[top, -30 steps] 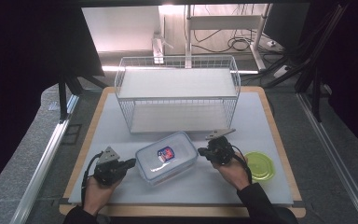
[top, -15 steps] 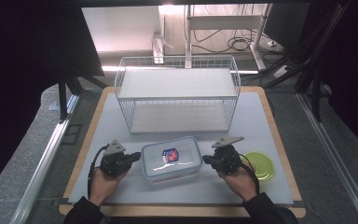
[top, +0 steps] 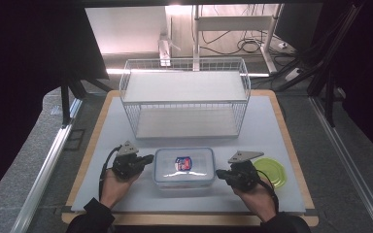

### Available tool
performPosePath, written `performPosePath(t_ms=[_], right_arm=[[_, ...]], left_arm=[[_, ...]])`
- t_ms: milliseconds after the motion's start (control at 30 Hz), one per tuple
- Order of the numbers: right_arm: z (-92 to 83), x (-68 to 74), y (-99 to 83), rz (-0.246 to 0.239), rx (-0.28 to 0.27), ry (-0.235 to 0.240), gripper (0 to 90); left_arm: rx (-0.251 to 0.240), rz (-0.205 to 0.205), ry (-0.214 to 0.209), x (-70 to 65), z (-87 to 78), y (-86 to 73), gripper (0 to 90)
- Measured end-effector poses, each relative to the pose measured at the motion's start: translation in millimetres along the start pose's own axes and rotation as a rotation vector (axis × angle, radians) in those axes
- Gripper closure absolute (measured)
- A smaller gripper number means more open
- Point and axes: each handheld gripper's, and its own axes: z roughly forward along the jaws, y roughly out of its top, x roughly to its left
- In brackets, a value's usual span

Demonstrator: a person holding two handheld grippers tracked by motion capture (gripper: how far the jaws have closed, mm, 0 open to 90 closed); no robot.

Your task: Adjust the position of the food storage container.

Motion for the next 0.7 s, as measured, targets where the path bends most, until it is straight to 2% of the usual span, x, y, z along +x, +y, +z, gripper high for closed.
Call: performPosePath(t_ms=[133,200,233,267,333,400,467,500,600,633,667,700], right_arm=[[-3.5,-4.6,-2.6,0.002,0.001,0.010,90.0],[-4.3,-5.0,-2.5,-0.006,0.001,0.000,90.0],[-7.4,-6.0,-2.3,-0.013,-0.010,-0.009,90.0],[-7.4,-6.0,-2.3,-0.013,-0.010,-0.009,90.0],[-11.5,-7.7,-2.4,-0.012,-0.026,-0.015,88.3],[-15.2,-11.2,-3.4,-0.011,-0.048,-0.010,79.9],[-16.2,-12.2,-4.2,-0.015,-0.059,-0.008,73.7],[-16.2,-12.2,-4.2,-0.015,-0.059,-0.008,73.7],[-16.0,-12.3,-5.3,-0.025,-0.063,-0.014,63.4],[-15.3,-12.4,-5.8,-0.028,-0.065,-0.015,57.4],[-15.3,-12.4,-5.8,-0.028,-0.065,-0.015,57.4],[-14.9,-12.8,-6.2,-0.033,-0.067,-0.017,53.8]], left_arm=[[0.018,-0.006,-0.019,-1.3,-0.3,-0.7,89.6],[0.017,-0.001,-0.014,-1.9,-2.1,-0.7,86.1],[0.016,0.009,0.000,-2.3,-4.6,-0.6,77.6],[0.012,0.017,0.017,-3.0,-7.2,-0.9,77.6],[0.008,0.034,0.041,-4.6,-13.3,-2.4,68.3],[0.009,0.060,0.063,-6.9,-18.1,-4.6,53.4],[0.015,0.082,0.078,-10.1,-23.3,-8.0,43.8],[0.018,0.088,0.083,-11.4,-25.5,-9.6,43.8],[0.010,0.077,0.067,-14.5,-30.6,-13.0,34.0],[0.003,0.069,0.049,-16.4,-32.5,-13.8,28.1],[0.003,0.069,0.049,-16.4,-32.5,-13.8,25.5],[-0.001,0.071,0.046,-17.9,-33.7,-14.6,25.5]])
